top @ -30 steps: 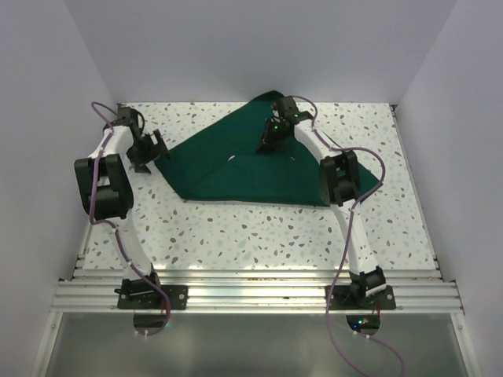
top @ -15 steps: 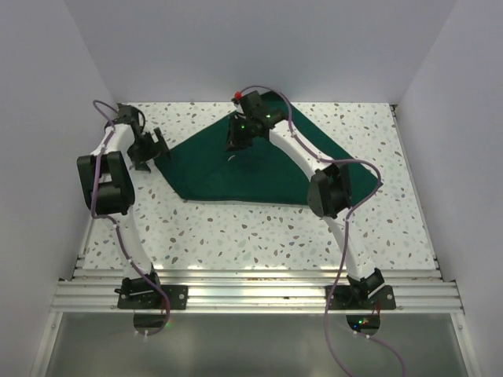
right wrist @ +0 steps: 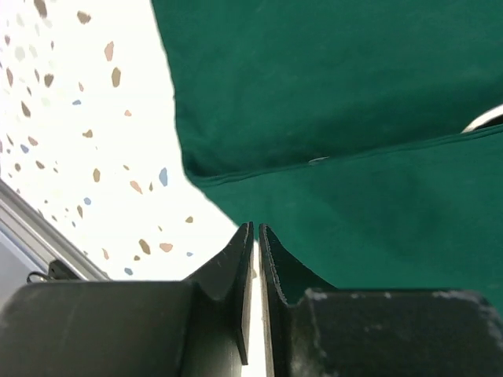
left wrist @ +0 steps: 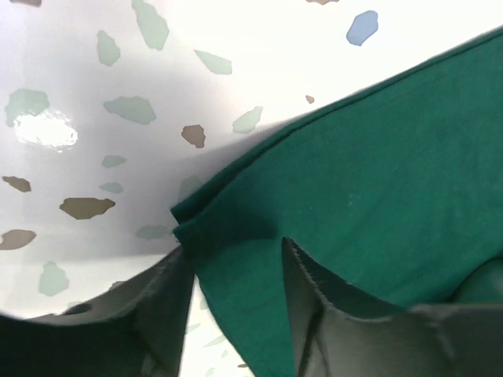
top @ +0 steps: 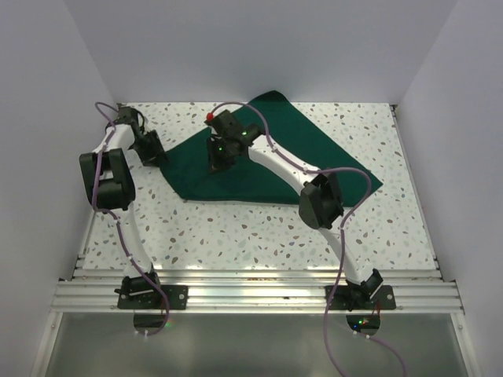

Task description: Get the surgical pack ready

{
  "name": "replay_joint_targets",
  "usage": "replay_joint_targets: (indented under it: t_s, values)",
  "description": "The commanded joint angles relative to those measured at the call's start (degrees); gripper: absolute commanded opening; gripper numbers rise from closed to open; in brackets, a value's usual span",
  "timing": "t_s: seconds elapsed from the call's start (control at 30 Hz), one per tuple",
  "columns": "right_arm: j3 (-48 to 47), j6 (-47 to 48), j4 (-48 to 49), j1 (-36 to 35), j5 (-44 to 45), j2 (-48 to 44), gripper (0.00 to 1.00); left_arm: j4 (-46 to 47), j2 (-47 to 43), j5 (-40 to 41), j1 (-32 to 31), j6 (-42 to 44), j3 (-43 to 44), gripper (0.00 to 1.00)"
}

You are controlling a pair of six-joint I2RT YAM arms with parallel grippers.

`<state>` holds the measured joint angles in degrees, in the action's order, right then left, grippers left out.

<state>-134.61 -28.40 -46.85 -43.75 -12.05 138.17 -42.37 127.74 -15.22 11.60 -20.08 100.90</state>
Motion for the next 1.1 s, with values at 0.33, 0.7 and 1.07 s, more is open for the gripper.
replay_joint_targets:
  t_s: [0.33,0.7,1.07]
  values:
    - [2.1,-3.4,-5.7,-5.4,15.1,0.2,0.05,1.4,-0.8,-2.7,0.3,1.0,-2.6,0.0]
    - [2.1,-4.8,-6.1,-5.6,17.7,4.5,0.03,0.7,-5.9,-5.1,0.2,-0.8,-3.5,0.0]
    - [1.6,-5.2,-7.9,-5.0,18.7,7.6,0.02,3.0,-12.2,-11.2,-0.6,-4.4,-6.5,0.0]
